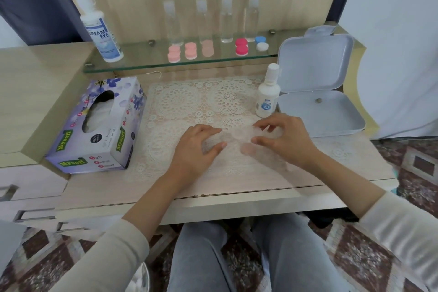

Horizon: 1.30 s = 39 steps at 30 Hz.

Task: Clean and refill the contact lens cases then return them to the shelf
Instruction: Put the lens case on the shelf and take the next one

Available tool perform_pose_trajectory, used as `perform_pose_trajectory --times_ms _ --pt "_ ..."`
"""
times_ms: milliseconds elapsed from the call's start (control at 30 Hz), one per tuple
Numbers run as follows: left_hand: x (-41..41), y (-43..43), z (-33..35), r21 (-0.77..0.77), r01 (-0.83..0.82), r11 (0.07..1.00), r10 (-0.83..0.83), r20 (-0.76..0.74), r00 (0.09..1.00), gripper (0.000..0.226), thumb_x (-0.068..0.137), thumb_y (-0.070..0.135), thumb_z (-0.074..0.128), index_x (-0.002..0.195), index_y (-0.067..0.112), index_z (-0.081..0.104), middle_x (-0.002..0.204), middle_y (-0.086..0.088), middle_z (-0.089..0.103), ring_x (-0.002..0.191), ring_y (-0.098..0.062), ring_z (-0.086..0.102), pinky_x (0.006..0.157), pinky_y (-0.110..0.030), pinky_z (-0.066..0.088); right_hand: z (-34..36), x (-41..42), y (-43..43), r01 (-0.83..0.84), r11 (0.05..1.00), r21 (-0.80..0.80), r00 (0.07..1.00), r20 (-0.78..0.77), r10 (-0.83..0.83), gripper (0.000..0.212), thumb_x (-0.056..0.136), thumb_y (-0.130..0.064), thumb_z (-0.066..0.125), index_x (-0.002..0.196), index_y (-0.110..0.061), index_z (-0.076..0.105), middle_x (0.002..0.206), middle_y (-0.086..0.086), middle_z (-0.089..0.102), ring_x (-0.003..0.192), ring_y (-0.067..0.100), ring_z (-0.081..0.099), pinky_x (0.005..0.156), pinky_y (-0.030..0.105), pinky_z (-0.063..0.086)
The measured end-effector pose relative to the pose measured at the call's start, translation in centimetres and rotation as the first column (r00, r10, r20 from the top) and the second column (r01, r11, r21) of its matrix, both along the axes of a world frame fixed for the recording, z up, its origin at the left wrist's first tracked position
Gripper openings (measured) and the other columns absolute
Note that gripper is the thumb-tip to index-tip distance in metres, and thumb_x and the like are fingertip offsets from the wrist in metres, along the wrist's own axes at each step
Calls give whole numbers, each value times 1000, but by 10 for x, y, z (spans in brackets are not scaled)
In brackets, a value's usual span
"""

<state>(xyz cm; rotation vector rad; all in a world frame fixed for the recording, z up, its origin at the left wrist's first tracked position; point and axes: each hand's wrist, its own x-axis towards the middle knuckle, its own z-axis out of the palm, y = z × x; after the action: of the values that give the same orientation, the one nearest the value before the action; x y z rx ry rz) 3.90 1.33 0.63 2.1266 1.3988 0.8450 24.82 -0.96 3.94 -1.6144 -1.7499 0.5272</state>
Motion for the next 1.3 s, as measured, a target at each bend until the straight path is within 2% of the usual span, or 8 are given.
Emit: perform_pose_trajectory --times_ms 100,233,333,400,600,700,867,1300 --pt "21 5 6 9 34 999 -34 -41 999 34 85 33 61 115 17 63 117 3 56 111 -11 45 90 -9 23 12 26 -3 67 997 32 998 11 -68 29 69 -19 79 96 -16 70 83 -6 62 71 8 52 67 11 38" --pt "50 5 2 -12 150 989 -150 -114 982 41 86 35 60 122 17 58 130 2 51 121 -15 40 97 -11 20 22 66 -1 185 979 82 982 15 -187 25 70 -14 77 93 -14 67 75 -6 61 65 4 52 67 8 39" --pt "57 3 -11 11 214 977 -207 -210 955 59 81 58 49 125 19 55 137 3 46 126 -15 35 104 -18 17 27 93 3 276 956 99 958 46 -282 23 71 -13 76 91 -18 66 77 -2 63 69 17 58 74 25 48" --pt "56 2 -17 48 232 971 -213 -253 944 71 75 65 32 126 20 55 139 4 45 127 -15 34 104 -18 14 29 105 5 283 951 122 946 125 -298 23 73 -13 74 94 -16 66 78 -3 63 70 19 58 76 28 48" --pt "56 1 -19 63 225 972 -208 -208 956 71 78 64 24 125 20 56 139 4 45 129 -15 34 112 -34 21 25 118 10 148 924 353 864 409 -294 29 67 -1 74 94 -8 68 84 8 68 69 28 56 72 30 37" --pt "56 1 -19 56 228 972 -213 -198 957 72 78 64 22 126 21 55 140 5 43 129 -13 33 112 -30 19 20 119 12 24 878 478 797 520 -306 32 61 6 75 90 -6 69 80 12 68 65 34 56 69 36 41" --pt "56 3 -22 57 225 973 -210 -196 958 72 78 64 23 126 22 54 141 7 43 129 -12 32 112 -27 16 16 120 12 -54 813 580 774 539 -333 34 60 14 72 88 -5 69 78 10 67 63 32 54 65 32 38" --pt "55 2 -23 67 225 972 -208 -198 958 71 78 64 22 127 23 53 141 9 41 130 -9 30 110 -22 11 9 120 13 -55 793 607 774 528 -350 38 59 20 66 86 -7 69 78 8 66 62 30 53 62 28 34"
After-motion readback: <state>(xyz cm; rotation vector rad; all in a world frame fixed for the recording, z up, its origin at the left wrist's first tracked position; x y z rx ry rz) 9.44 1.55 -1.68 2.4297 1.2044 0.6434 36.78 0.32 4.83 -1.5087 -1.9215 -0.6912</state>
